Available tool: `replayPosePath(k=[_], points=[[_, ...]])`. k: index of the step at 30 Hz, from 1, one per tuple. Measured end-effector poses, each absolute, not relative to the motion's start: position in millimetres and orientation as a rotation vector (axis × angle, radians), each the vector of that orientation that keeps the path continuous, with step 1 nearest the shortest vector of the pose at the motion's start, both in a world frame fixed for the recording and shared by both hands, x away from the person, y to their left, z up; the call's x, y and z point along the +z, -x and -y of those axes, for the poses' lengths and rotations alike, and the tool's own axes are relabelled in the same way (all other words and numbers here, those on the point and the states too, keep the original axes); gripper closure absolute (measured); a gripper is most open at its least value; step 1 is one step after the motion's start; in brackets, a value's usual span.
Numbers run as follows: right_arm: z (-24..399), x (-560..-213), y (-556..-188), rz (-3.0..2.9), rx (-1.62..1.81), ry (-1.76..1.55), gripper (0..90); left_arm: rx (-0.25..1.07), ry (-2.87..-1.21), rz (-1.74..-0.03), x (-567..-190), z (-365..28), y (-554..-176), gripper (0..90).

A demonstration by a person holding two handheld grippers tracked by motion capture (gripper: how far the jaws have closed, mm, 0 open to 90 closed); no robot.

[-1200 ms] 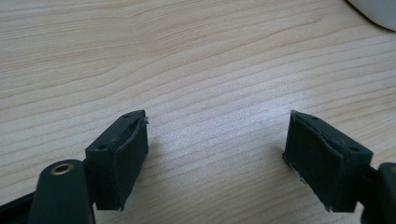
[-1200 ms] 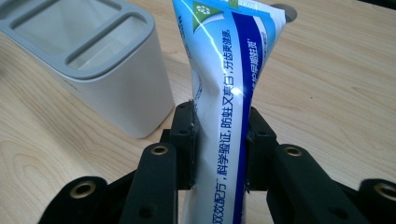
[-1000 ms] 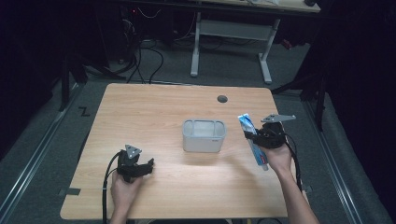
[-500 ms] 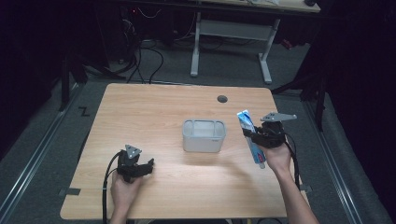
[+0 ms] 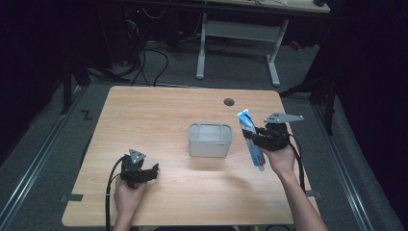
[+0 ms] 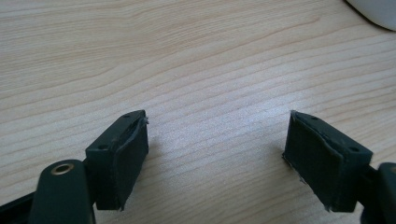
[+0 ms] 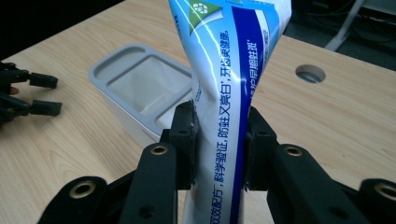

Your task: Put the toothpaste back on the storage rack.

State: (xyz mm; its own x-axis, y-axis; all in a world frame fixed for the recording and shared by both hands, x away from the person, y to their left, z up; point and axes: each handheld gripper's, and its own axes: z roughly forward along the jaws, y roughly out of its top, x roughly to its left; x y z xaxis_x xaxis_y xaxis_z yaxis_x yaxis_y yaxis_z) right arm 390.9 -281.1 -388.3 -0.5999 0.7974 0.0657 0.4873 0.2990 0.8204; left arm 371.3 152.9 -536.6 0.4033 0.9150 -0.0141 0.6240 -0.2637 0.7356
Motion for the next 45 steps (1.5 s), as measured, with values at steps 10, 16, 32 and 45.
replayPosePath(k=[10,16,32,45], points=[[267.8,-379.8,-393.4,-2.180,1.276,-1.097,70.6,0.557,-1.992,-1.308,-536.6,-152.9,-371.3,21.9],[257.6,-374.9,-398.0,-2.199,1.293,-1.063,70.6,0.558,-1.993,-1.308,-536.6,-152.8,-371.2,22.0],[232.0,-357.5,-413.1,-2.220,1.372,-0.993,71.1,0.557,-1.994,-1.304,-536.6,-152.4,-370.7,22.0],[212.6,-345.5,-426.3,-2.214,1.394,-0.958,71.4,0.558,-1.993,-1.303,-536.7,-152.2,-370.7,22.1]])
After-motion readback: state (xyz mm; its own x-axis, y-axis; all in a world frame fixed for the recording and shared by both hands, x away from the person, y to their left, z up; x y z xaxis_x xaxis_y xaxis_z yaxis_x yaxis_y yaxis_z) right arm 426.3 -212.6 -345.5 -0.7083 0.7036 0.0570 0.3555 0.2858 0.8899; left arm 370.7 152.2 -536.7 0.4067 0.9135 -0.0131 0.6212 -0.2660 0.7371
